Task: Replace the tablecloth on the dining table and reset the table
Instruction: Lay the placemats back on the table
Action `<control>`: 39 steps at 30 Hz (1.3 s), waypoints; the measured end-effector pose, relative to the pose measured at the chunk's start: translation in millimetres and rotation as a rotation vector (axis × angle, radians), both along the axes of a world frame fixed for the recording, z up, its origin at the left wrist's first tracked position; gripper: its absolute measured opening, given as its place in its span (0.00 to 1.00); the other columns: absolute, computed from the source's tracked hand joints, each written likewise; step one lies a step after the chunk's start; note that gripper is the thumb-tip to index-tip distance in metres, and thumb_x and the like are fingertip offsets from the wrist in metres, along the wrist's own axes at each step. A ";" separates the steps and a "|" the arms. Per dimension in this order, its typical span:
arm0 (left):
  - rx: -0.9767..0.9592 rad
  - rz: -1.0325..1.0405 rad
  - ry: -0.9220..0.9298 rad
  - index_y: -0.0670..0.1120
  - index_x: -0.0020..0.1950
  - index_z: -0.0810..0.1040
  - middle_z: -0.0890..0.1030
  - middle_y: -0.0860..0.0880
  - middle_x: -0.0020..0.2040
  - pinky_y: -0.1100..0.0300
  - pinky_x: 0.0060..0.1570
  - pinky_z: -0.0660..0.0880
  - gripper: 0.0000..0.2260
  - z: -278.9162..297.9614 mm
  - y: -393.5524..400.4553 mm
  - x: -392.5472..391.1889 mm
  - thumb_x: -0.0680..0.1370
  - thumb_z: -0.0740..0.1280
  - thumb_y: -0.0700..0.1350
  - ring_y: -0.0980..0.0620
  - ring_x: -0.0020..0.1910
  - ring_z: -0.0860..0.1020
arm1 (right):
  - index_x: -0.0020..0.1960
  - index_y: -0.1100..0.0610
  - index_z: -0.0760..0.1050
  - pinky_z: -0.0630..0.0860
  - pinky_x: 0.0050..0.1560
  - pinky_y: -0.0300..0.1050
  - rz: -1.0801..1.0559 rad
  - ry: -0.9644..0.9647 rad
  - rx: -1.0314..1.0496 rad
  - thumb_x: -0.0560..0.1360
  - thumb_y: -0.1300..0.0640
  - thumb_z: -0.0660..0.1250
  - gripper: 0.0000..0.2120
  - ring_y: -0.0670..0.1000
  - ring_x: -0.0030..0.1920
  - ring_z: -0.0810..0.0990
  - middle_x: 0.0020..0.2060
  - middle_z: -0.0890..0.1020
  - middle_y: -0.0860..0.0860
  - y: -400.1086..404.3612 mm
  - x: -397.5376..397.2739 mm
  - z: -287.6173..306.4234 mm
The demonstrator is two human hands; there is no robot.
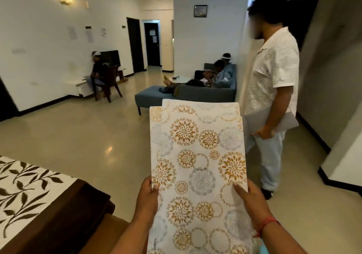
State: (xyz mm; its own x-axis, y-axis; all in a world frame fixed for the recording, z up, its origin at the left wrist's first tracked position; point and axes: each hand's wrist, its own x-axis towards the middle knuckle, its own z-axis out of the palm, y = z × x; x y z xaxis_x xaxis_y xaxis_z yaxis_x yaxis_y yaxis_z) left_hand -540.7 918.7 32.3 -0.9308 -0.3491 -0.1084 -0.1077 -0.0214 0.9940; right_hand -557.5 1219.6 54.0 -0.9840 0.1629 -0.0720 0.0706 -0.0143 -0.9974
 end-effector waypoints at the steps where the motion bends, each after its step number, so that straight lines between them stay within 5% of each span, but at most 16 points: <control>1: 0.006 0.033 -0.017 0.55 0.59 0.76 0.82 0.51 0.58 0.45 0.61 0.76 0.13 -0.4 -1.6 -16.4 0.84 0.59 0.38 0.49 0.58 0.80 | 0.59 0.50 0.77 0.78 0.45 0.42 0.017 -0.006 0.003 0.80 0.57 0.66 0.08 0.46 0.51 0.83 0.52 0.84 0.45 -2.2 -28.7 0.3; 6: 0.046 0.170 0.006 0.54 0.63 0.76 0.83 0.53 0.58 0.45 0.63 0.76 0.13 5.4 -30.3 -113.7 0.84 0.59 0.39 0.50 0.59 0.80 | 0.66 0.47 0.74 0.74 0.66 0.58 0.194 0.028 0.068 0.80 0.51 0.66 0.15 0.50 0.62 0.79 0.59 0.82 0.44 -42.0 -177.8 -0.6; 18: 0.132 0.493 0.009 0.50 0.60 0.78 0.83 0.50 0.56 0.48 0.59 0.76 0.11 -18.8 -123.9 -330.8 0.84 0.59 0.39 0.49 0.57 0.80 | 0.69 0.51 0.75 0.73 0.62 0.47 0.393 0.087 0.151 0.82 0.53 0.63 0.16 0.49 0.62 0.78 0.61 0.81 0.46 -163.9 -453.2 -14.2; 22: 0.148 0.614 0.012 0.47 0.58 0.78 0.83 0.48 0.55 0.56 0.50 0.75 0.10 -23.9 -158.6 -378.0 0.83 0.59 0.36 0.48 0.56 0.80 | 0.68 0.55 0.75 0.73 0.63 0.49 0.509 0.083 0.128 0.82 0.56 0.63 0.16 0.51 0.63 0.78 0.61 0.81 0.49 -215.8 -526.6 -22.3; 29: 0.193 0.914 -0.050 0.58 0.54 0.80 0.84 0.49 0.56 0.38 0.59 0.76 0.13 -37.8 -232.2 -427.8 0.82 0.61 0.41 0.43 0.57 0.81 | 0.71 0.52 0.72 0.70 0.70 0.55 0.822 0.085 0.182 0.80 0.50 0.65 0.20 0.52 0.67 0.75 0.66 0.78 0.49 -348.1 -647.2 -28.4; 34: 0.190 1.143 -0.015 0.51 0.61 0.76 0.82 0.51 0.53 0.61 0.41 0.75 0.10 -15.4 -269.3 -429.4 0.84 0.60 0.40 0.55 0.50 0.80 | 0.63 0.48 0.75 0.70 0.61 0.43 1.050 0.112 0.150 0.82 0.54 0.63 0.11 0.47 0.60 0.77 0.58 0.80 0.45 -449.0 -673.5 -14.5; 39: 0.146 1.395 -0.029 0.48 0.64 0.75 0.81 0.50 0.55 0.67 0.34 0.71 0.11 -25.1 -347.5 -392.7 0.84 0.59 0.41 0.58 0.47 0.78 | 0.68 0.52 0.75 0.71 0.63 0.45 1.264 0.149 0.184 0.82 0.53 0.64 0.15 0.48 0.62 0.78 0.60 0.81 0.46 -585.2 -657.2 -27.1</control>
State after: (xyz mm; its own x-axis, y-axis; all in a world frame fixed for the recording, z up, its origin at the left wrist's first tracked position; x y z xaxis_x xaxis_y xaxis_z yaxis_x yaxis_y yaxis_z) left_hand -933.4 571.2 7.2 0.1718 -0.9563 -0.2367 0.0679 -0.2282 0.9713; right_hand -1214.7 634.4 27.0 -0.4581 -0.8885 -0.0248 -0.1777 0.1189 -0.9769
